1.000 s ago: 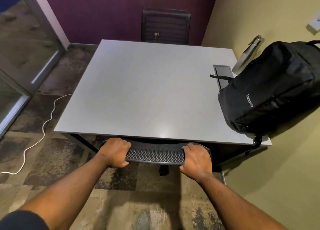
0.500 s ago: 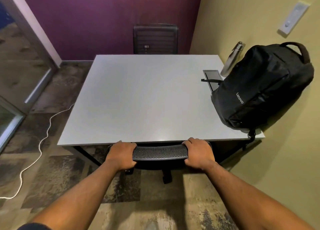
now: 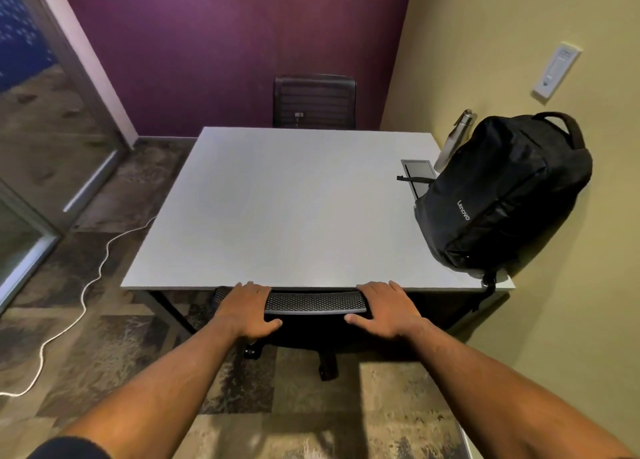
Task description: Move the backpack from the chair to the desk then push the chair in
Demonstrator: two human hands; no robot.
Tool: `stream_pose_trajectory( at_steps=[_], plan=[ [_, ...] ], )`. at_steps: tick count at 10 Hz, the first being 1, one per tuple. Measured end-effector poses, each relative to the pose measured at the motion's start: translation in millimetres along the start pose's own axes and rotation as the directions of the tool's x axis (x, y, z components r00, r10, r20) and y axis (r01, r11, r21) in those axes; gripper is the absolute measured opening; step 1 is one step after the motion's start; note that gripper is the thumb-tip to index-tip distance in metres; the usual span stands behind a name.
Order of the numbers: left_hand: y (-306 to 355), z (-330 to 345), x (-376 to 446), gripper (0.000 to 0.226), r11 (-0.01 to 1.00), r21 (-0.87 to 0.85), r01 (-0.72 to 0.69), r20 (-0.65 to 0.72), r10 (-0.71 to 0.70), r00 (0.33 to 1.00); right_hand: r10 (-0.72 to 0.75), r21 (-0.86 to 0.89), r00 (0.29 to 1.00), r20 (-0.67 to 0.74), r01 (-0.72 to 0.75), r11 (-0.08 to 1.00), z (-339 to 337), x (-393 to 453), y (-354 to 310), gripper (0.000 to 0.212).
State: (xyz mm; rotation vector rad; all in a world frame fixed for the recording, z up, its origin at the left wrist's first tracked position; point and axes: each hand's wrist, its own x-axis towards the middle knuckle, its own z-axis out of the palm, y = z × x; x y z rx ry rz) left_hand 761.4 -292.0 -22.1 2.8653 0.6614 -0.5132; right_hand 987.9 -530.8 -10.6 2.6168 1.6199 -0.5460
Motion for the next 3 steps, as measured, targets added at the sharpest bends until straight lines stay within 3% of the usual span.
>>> stream_pose_trajectory(
  at_steps=[1,3],
  plan=[
    [16,-9,-6,0.098,1.000,-0.010,0.030,0.041,-0.029,0.999,0.015,0.058,1.000,0.025,-0.016,0.998,-7,-3,2,0.085],
    [42,-28,-17,0.087,0.992,-0.068,0.108,0.024,-0.107,0.994,0.062,0.037,0.996,0.069,-0.065,0.997,-26,-11,-5,0.073]
  ],
)
